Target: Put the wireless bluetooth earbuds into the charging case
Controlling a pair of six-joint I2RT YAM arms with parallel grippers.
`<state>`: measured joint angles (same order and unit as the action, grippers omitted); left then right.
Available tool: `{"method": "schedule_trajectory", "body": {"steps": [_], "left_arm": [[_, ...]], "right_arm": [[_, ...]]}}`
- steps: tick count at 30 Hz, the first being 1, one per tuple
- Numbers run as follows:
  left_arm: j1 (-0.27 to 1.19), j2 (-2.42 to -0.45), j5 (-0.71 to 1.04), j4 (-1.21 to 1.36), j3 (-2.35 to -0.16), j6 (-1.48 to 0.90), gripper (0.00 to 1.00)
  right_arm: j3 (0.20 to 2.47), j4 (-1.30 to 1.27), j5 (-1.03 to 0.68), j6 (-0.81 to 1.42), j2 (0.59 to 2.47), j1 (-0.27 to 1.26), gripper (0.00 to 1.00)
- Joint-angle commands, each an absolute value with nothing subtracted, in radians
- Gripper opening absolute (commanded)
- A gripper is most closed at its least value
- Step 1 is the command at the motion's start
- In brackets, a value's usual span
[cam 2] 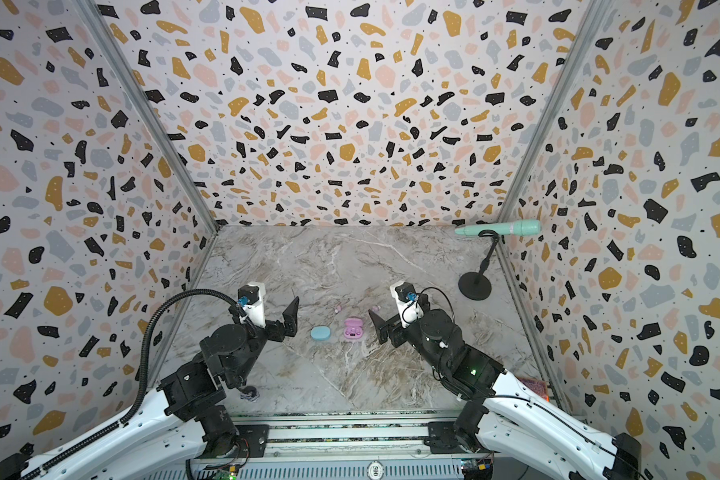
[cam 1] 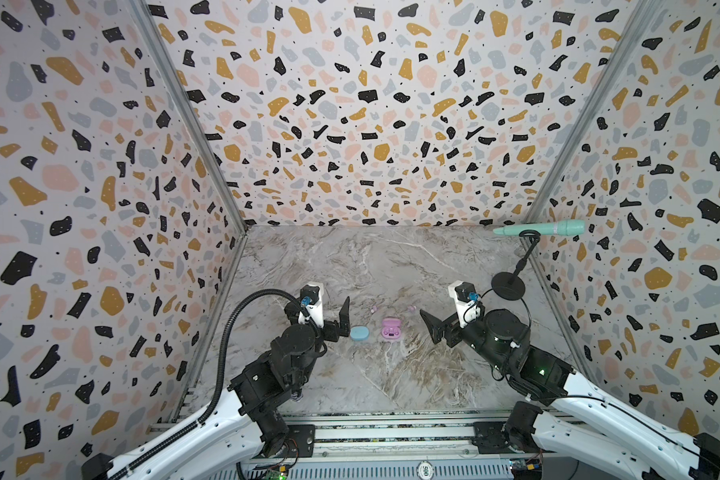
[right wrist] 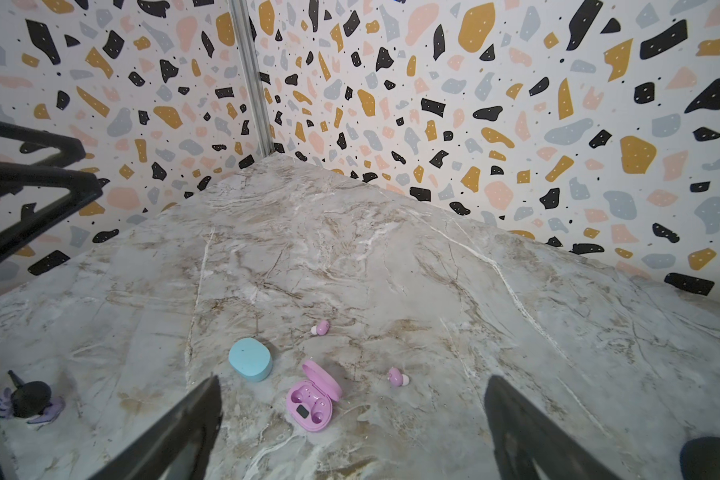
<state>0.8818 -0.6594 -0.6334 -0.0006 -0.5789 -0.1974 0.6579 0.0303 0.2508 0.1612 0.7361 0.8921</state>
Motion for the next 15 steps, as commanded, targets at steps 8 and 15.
{"method": "schedule_trajectory", "body": {"steps": [8,15], "left_arm": [[0.878,-0.670,-0.627,0.096,-0.541,-0.182,1.00],[0.877,-0.726,-0.660,0.099,-0.546,-0.122,1.00]], "right_arm": [[0.659,-0.007,0.235,0.226,0.801,0.868,0.99],[0.708,0.050,0.246,0.273,0.879,0.865,0.99]]}}
